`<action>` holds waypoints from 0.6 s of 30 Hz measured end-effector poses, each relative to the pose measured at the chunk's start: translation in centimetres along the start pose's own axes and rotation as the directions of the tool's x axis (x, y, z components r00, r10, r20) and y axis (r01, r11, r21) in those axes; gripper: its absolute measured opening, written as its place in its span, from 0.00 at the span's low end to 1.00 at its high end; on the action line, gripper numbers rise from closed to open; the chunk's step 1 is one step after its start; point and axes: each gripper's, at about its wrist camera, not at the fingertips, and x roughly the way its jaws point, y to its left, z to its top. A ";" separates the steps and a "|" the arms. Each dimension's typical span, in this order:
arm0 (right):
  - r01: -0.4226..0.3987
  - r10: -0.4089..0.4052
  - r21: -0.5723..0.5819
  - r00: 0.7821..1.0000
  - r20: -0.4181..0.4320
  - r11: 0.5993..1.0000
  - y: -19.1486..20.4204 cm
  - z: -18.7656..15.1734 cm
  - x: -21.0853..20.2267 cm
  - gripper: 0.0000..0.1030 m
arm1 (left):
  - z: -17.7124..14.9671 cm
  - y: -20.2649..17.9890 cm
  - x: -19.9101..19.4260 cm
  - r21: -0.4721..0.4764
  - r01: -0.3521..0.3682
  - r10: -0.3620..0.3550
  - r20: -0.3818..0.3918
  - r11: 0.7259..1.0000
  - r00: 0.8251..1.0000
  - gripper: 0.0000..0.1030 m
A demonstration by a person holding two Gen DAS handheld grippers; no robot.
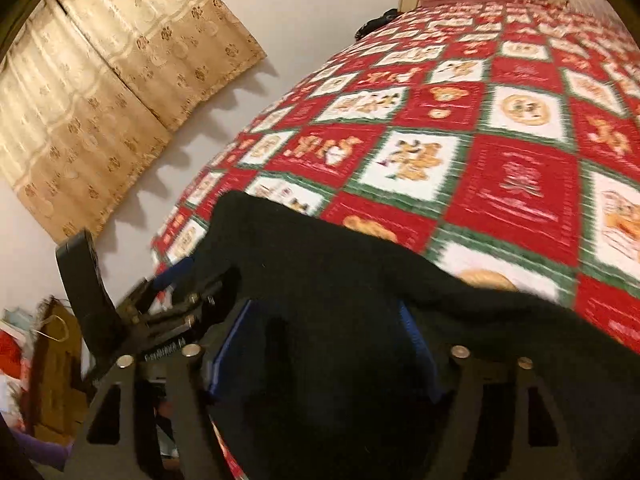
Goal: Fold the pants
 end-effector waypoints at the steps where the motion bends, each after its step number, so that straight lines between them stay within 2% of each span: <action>1: -0.017 0.017 0.010 1.000 -0.011 1.000 -0.2 0.6 0.2 0.73 | 0.1 0.1 0.0 -0.002 0.007 -0.007 -0.004 1.000 1.000 0.98; 2: -0.038 0.038 0.027 0.999 -0.009 0.999 -0.6 1.3 0.0 0.73 | 0.2 0.2 -0.1 -0.007 0.020 -0.020 -0.009 1.000 1.000 0.98; 5: -0.151 0.136 0.162 0.986 0.096 0.975 -3.9 3.7 -2.2 0.73 | 0.3 0.6 0.1 -0.015 0.039 -0.039 -0.015 0.999 0.999 0.99; 6: -0.198 0.172 0.222 0.976 0.132 0.955 -5.5 4.4 -2.7 0.73 | 0.3 0.6 0.1 -0.013 0.033 -0.033 -0.019 0.999 0.999 0.99; 7: -0.216 0.171 0.280 0.969 0.177 0.936 -7.3 4.8 -3.2 0.73 | 0.4 0.6 0.3 -0.011 0.025 -0.025 -0.021 1.000 0.999 1.00; 9: -0.115 0.045 0.324 0.975 0.216 0.939 -10.0 5.1 -3.9 0.73 | 0.5 0.6 0.7 -0.007 0.000 0.000 -0.028 1.000 1.000 1.00; 10: -0.034 -0.037 0.365 0.982 0.187 0.930 -11.9 4.9 -3.6 0.73 | 0.5 0.6 0.9 -0.001 -0.019 0.019 -0.032 1.000 0.999 1.00; 12: -0.082 -0.006 0.424 0.979 0.203 0.902 -13.4 4.3 -4.3 0.65 | 0.5 0.6 1.4 0.017 -0.055 0.055 -0.047 0.998 0.997 1.00; 13: -0.061 -0.034 0.421 0.976 0.214 0.905 -13.0 4.2 -5.3 0.65 | 0.5 0.7 1.4 0.007 -0.048 0.049 -0.048 0.999 0.998 1.00; 15: 0.000 -0.096 0.354 0.962 0.255 0.935 -11.1 4.0 -7.1 0.65 | 0.5 1.1 1.4 -0.008 -0.042 0.042 -0.047 0.999 0.998 1.00; 16: 0.061 -0.136 0.272 0.954 0.267 0.960 -8.8 3.8 -8.0 0.65 | 0.4 1.3 1.4 -0.017 -0.042 0.041 -0.046 0.999 0.998 1.00; 18: 0.118 -0.159 0.166 0.952 0.262 0.979 -5.9 3.5 -8.3 0.64 | 0.4 1.3 1.4 -0.022 -0.047 0.046 -0.045 0.999 0.998 1.00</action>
